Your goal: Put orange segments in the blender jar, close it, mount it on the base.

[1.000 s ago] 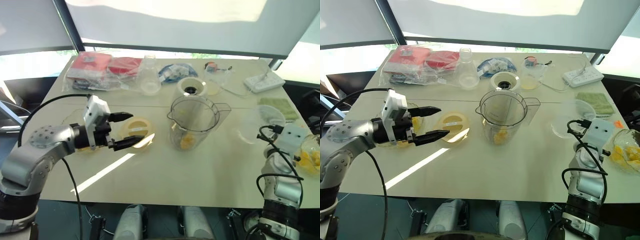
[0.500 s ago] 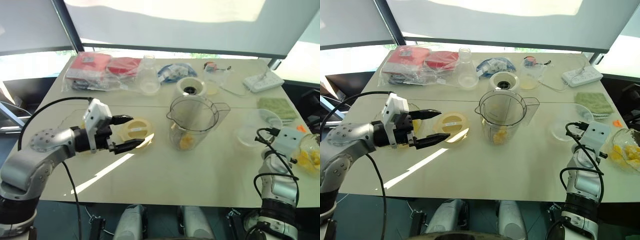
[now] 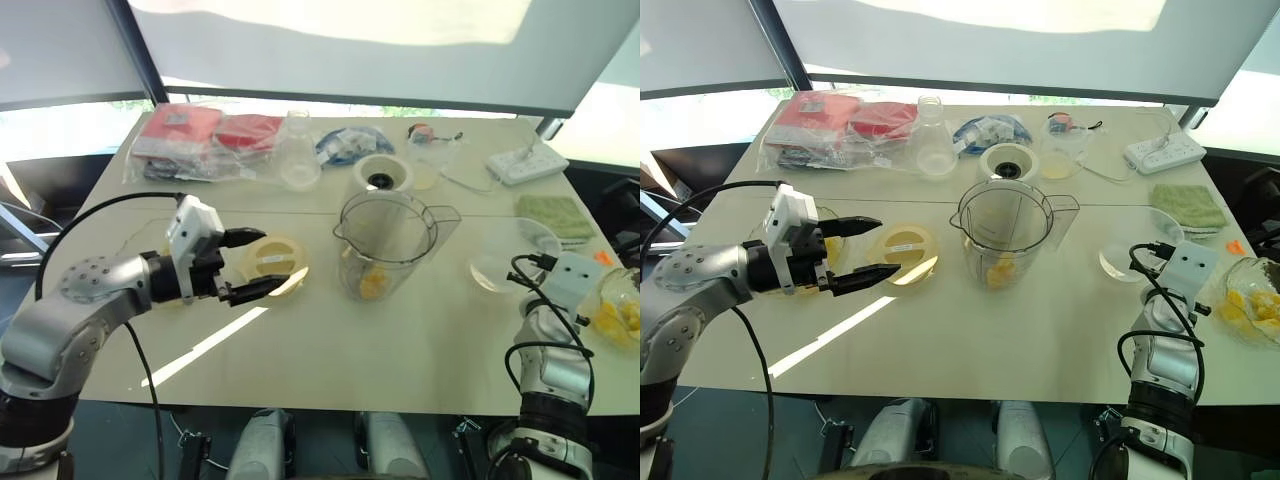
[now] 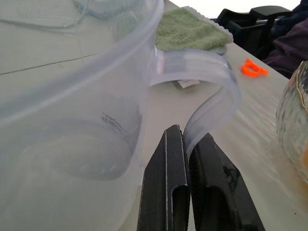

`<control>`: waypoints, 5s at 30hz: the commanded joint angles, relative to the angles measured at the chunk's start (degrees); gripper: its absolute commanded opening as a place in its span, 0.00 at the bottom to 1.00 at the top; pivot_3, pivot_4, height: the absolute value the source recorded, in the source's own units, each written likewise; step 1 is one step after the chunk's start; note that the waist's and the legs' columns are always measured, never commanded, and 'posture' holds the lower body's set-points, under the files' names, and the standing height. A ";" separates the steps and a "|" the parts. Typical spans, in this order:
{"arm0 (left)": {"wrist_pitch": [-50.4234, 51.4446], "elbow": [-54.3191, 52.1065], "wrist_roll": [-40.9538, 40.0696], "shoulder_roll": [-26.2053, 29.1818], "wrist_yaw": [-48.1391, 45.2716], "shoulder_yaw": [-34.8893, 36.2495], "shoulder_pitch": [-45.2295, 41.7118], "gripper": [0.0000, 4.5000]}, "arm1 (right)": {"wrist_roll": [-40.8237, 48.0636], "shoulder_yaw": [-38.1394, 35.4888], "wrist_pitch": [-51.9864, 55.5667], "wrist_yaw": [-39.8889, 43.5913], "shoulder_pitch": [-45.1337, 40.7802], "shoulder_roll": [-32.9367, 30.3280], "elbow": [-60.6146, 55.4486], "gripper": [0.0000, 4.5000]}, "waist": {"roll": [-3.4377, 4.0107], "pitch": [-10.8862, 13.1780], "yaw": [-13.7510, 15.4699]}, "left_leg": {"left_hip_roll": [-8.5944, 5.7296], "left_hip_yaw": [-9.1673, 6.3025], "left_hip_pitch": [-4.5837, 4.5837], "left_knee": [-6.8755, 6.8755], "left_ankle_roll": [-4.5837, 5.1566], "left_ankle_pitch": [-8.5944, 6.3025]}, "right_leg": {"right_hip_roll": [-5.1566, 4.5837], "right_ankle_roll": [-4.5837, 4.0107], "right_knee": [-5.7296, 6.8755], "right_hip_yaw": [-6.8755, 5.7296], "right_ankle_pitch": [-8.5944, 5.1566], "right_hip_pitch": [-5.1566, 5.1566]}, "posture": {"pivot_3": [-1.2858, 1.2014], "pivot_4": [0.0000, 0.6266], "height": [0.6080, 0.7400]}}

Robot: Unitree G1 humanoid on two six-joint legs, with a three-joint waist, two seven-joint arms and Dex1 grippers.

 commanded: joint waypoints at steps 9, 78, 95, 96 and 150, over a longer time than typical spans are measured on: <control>-0.64 -0.90 -0.18 0.65 -0.70 0.72 -0.61 1.00 | 0.74 0.05 -1.58 -0.80 -2.02 -0.29 0.34 0.01 | 0.00 0.00 -0.01 | 0.00 -0.01 0.00 0.00 0.00 0.00 | 0.00 0.00 0.00 0.00 0.00 0.00 | 0.52 0.24 1.00; -50.21 98.46 52.35 -18.91 -26.32 -30.56 -53.77 1.00 | 46.05 2.18 6.94 24.89 56.75 -13.30 -66.41 0.99 | -0.59 -0.11 1.66 | 0.02 -0.06 -0.71 0.05 0.10 -0.06 | -0.02 0.03 -0.34 -0.18 -0.01 -0.43 | 0.52 0.24 1.00; -51.15 104.49 60.04 -24.77 -21.23 -31.83 -50.41 0.71 | 44.47 3.20 4.91 20.94 54.97 -17.41 -66.41 1.00 | -0.91 -0.39 1.85 | -0.01 -0.23 -0.48 0.17 0.12 -0.07 | -0.04 0.04 -0.29 -0.26 -0.01 -0.11 | 0.52 0.24 1.00; -51.14 104.54 60.20 -24.81 -21.29 -31.71 -50.37 0.59 | 44.39 3.15 5.18 20.91 54.74 -17.40 -66.38 1.00 | -0.94 -0.45 1.85 | -0.01 -0.23 -0.48 0.17 0.12 -0.07 | -0.04 0.03 -0.28 -0.26 0.00 -0.11 | 0.52 0.24 1.00; -44.20 100.89 43.15 -40.48 -46.42 -36.86 -84.92 0.05 | 34.91 9.52 15.99 12.10 34.96 -9.21 -57.32 1.00 | -0.92 -0.45 1.79 | -0.13 -0.40 -0.90 0.72 0.42 -0.23 | 0.07 0.08 -0.10 -0.28 -0.05 -0.29 | 0.52 0.24 1.00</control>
